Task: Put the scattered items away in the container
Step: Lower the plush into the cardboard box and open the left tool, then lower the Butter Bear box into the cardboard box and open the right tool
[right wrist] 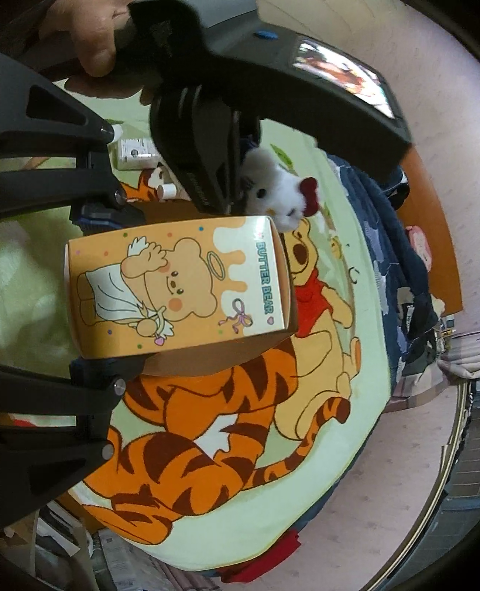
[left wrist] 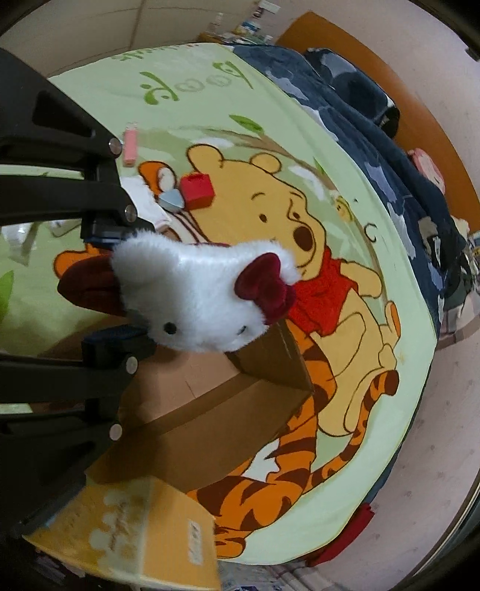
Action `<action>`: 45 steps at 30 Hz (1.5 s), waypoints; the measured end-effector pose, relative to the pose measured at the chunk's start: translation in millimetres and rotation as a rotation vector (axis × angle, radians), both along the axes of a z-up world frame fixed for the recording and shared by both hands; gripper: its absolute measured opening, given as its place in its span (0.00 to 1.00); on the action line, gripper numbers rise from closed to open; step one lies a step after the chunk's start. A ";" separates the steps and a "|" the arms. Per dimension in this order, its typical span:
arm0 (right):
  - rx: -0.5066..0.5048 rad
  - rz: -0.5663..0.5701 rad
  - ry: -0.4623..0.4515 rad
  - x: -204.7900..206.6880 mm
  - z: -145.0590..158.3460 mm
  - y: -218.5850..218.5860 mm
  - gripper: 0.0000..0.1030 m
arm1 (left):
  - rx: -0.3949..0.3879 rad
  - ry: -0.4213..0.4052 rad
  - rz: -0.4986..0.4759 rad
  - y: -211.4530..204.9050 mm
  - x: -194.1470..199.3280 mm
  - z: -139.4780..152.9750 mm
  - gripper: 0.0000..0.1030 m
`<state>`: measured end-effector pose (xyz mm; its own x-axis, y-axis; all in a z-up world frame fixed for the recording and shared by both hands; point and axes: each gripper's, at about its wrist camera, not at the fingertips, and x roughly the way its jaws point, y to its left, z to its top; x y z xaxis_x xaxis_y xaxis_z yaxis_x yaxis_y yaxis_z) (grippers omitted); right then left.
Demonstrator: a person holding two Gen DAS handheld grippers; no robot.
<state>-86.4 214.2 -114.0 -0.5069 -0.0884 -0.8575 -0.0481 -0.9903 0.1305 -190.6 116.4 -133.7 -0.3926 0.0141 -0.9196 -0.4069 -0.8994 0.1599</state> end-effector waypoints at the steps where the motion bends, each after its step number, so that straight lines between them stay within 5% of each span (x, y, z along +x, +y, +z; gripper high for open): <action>1: 0.000 -0.003 -0.008 -2.3 -2.7 1.2 0.47 | -0.003 -0.003 -0.007 2.7 -3.5 -1.8 0.32; 10: -0.002 -0.005 -0.062 -15.3 -19.9 1.7 0.47 | -0.020 -0.011 -0.061 23.9 -19.9 -12.4 0.39; 13: -0.012 -0.003 -0.090 -19.4 -27.4 0.9 0.48 | -0.036 0.002 -0.071 27.1 -23.0 -12.7 0.72; 17: -0.036 -0.021 -0.103 -20.4 -32.6 3.6 0.50 | -0.042 0.040 -0.102 30.2 -24.4 -5.8 0.88; 32: -0.030 0.007 0.019 7.8 16.4 -2.5 0.50 | 0.015 0.110 -0.005 -10.1 -1.5 39.5 0.91; 38: -0.011 0.100 0.071 36.9 42.3 -28.2 0.50 | 0.056 0.161 0.089 -50.7 38.2 71.0 0.91; 45: 0.003 0.253 0.074 75.1 46.1 -74.6 0.50 | 0.079 0.110 0.224 -103.6 94.1 72.3 0.91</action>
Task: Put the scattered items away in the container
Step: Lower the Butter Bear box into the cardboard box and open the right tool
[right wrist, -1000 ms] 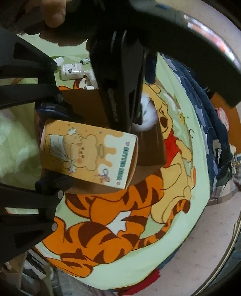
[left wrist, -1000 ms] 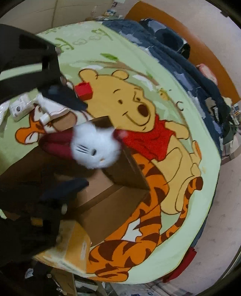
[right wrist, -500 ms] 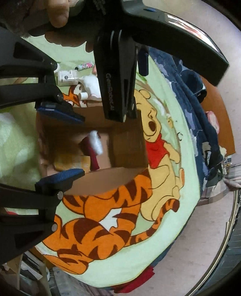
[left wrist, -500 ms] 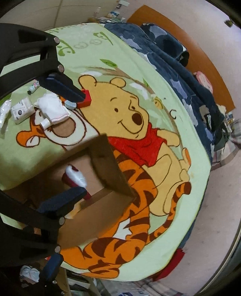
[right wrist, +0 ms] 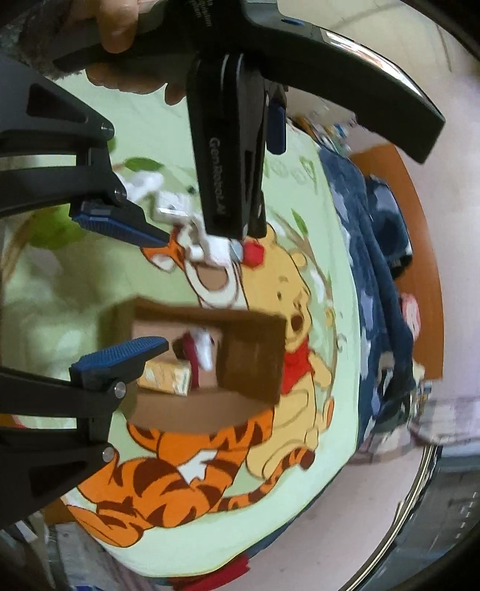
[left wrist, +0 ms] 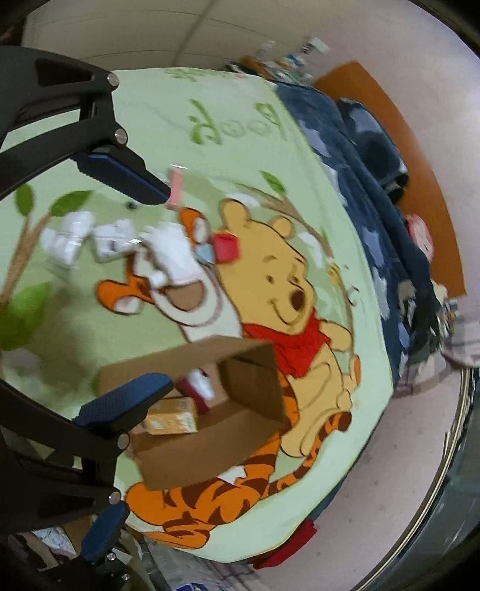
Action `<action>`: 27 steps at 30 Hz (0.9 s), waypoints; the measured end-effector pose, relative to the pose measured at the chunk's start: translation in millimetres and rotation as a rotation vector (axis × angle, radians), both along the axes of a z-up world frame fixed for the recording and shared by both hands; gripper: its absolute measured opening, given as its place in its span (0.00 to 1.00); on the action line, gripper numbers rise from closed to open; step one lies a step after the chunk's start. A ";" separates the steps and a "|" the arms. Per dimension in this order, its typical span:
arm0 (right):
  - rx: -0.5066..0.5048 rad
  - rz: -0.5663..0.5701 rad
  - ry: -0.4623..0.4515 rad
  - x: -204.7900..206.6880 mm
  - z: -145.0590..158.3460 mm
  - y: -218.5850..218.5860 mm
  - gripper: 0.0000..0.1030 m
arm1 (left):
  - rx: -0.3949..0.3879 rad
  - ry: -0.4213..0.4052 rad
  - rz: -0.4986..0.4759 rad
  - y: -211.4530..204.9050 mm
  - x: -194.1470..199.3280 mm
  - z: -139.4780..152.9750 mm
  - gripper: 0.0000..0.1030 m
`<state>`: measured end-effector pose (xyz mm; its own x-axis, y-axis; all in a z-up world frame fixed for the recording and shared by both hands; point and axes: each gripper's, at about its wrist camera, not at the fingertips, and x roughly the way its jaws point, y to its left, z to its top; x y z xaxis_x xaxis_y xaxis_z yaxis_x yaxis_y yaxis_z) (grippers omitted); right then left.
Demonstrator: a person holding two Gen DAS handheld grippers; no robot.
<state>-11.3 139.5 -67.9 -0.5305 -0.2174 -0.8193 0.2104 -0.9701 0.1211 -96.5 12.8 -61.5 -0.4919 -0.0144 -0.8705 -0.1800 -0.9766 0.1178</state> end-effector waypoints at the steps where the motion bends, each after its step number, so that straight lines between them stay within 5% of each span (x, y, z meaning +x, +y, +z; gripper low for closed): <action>1: 0.000 0.020 -0.003 4.5 -1.0 -6.2 0.50 | -0.004 -0.008 0.014 -5.6 6.8 -2.7 0.91; 21: 0.012 0.197 -0.015 40.6 -8.7 -64.5 0.50 | -0.020 -0.059 0.181 -70.7 70.3 -19.4 0.91; 27: 0.027 0.233 -0.072 41.0 -35.6 -80.0 0.50 | 0.035 -0.148 0.280 -103.4 87.7 -50.8 0.91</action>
